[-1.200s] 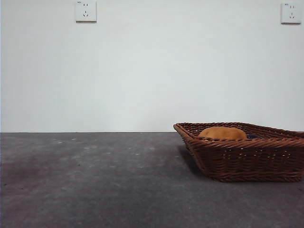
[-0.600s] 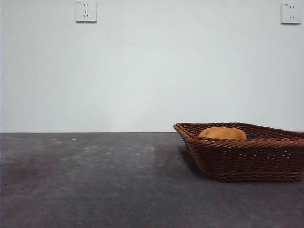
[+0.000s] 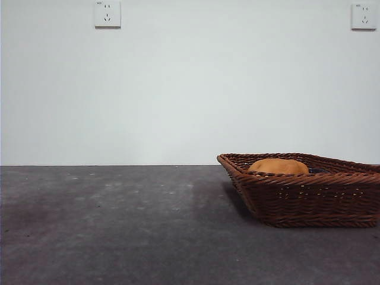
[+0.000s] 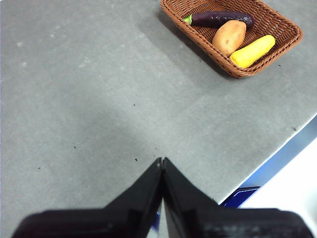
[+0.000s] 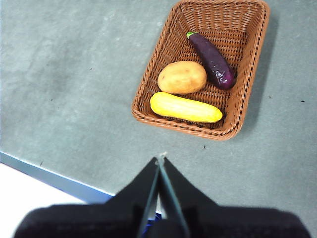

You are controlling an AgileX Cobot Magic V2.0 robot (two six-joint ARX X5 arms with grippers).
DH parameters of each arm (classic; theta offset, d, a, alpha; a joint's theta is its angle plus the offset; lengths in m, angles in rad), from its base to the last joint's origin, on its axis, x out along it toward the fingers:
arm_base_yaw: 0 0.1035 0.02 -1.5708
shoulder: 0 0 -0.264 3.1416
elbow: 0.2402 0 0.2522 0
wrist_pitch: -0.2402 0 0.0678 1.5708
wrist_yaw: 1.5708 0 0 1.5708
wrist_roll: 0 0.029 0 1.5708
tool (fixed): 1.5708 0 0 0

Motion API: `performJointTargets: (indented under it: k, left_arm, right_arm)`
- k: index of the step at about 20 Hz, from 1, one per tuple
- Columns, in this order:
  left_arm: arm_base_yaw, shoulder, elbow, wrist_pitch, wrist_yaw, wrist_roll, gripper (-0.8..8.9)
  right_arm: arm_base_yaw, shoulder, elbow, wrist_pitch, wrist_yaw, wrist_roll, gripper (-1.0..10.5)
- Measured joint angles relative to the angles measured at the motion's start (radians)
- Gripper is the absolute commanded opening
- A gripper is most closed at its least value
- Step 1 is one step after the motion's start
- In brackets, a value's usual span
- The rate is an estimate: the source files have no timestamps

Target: Help me put the vegetables on the table into the basket

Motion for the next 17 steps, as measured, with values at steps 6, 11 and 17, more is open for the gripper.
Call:
performJointTargets:
  k: [6,11,17]
  left_arm:
    - [0.0,0.002,0.0,0.0,0.0,0.0,-0.04]
    - [0.0,0.015,0.0,0.0,0.0,0.0,-0.04]
    - [0.0,0.052,0.0,-0.009,-0.003,0.018,-0.04]
  right_arm:
    - [0.0,0.006,0.0,-0.006,0.024,0.0,0.0]
    - [0.0,0.04,0.0,-0.006,0.053,-0.003,0.0]
    - [0.0,0.125,0.0,-0.006,0.053,-0.003,0.0]
